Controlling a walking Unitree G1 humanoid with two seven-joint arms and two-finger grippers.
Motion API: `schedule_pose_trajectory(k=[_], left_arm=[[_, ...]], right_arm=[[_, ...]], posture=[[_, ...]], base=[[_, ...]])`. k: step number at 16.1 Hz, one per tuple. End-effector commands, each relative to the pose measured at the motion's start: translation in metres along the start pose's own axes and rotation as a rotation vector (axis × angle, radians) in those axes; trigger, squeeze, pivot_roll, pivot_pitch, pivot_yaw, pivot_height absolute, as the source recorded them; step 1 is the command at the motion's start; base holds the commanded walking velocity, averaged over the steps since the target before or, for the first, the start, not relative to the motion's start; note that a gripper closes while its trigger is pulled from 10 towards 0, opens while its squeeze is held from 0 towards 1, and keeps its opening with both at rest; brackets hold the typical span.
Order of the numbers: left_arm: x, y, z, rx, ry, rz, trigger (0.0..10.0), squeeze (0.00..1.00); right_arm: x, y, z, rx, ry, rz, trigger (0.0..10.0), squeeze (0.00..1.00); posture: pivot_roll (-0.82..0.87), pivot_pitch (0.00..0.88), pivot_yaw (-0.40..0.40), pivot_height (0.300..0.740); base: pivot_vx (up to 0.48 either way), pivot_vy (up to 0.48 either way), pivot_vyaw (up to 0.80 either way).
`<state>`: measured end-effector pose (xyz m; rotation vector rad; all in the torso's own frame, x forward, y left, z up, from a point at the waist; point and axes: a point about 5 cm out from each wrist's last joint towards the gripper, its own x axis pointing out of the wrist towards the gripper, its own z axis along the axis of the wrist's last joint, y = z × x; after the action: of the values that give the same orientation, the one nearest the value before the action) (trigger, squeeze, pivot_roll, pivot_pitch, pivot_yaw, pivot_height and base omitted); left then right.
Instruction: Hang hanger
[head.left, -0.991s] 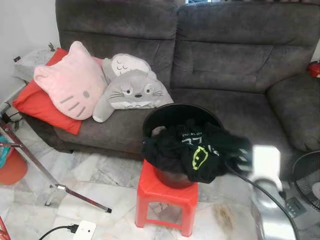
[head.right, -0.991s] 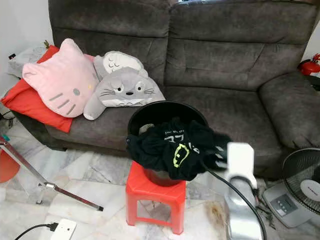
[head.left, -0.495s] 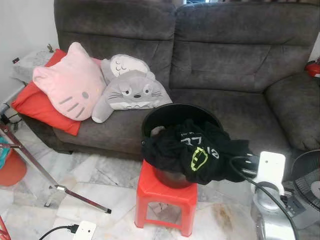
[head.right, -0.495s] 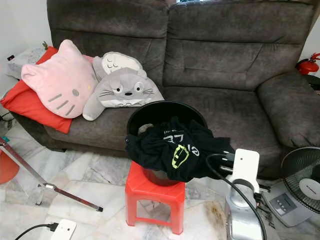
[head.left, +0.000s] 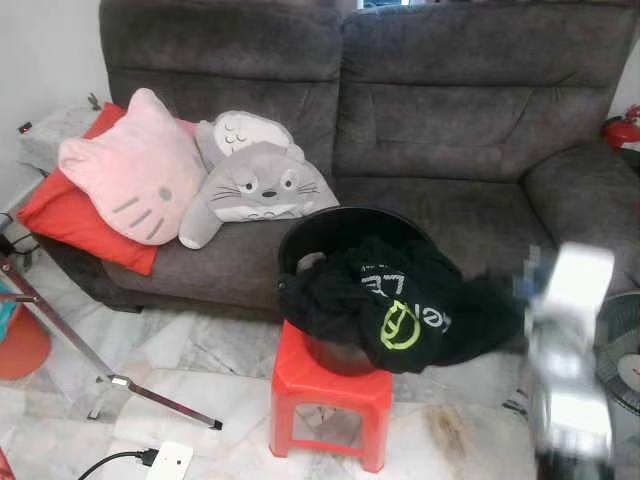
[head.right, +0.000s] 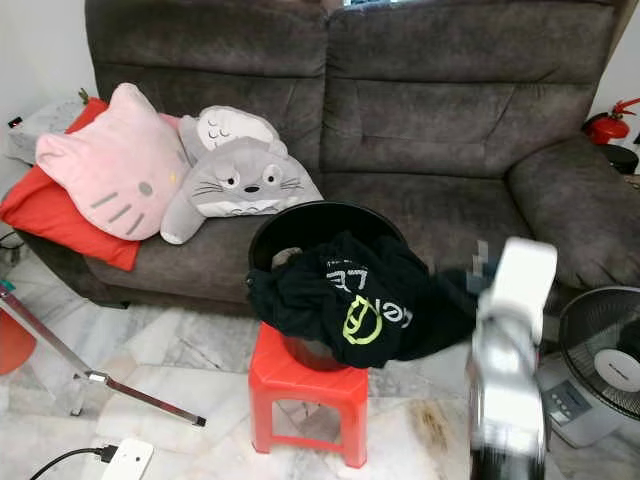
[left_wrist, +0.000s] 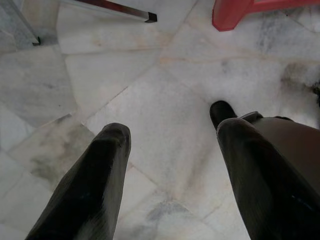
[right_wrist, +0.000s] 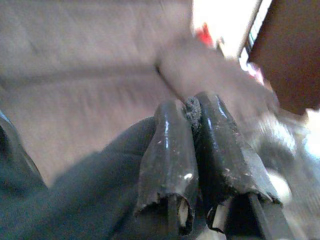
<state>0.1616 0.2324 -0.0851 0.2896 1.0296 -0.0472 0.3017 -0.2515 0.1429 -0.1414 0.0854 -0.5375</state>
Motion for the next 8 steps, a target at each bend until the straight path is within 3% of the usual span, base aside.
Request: schedule_pose_trajectory(k=[1,2,4,8], left_arm=[[-0.001,0.003,-0.003,0.013,0.013,0.007,10.0,0.00],[-0.001,0.003,-0.002,0.012,0.012,0.008,10.0,0.00],[0.000,0.003,-0.002,0.012,0.011,0.011,10.0,0.00],[0.000,0.004,-0.002,0.009,0.013,0.018,10.0,0.00]], right_arm=[[0.012,0.005,0.012,0.002,-0.033,0.030,0.0,0.00],[0.016,0.005,0.019,0.012,-0.052,0.032,0.0,0.00],[0.039,0.032,0.052,0.004,-0.117,0.219,0.0,0.00],[0.046,0.077,0.097,-0.044,-0.264,0.462,0.0,0.00]], posture=[[-0.15,0.000,0.023,0.740],[-0.15,0.000,0.023,0.740],[-0.15,0.000,0.026,0.740],[-0.13,0.000,0.025,0.740]], base=[[0.000,0.000,0.00],[0.000,0.000,0.00],[0.000,0.000,0.00],[0.000,0.000,0.00]])
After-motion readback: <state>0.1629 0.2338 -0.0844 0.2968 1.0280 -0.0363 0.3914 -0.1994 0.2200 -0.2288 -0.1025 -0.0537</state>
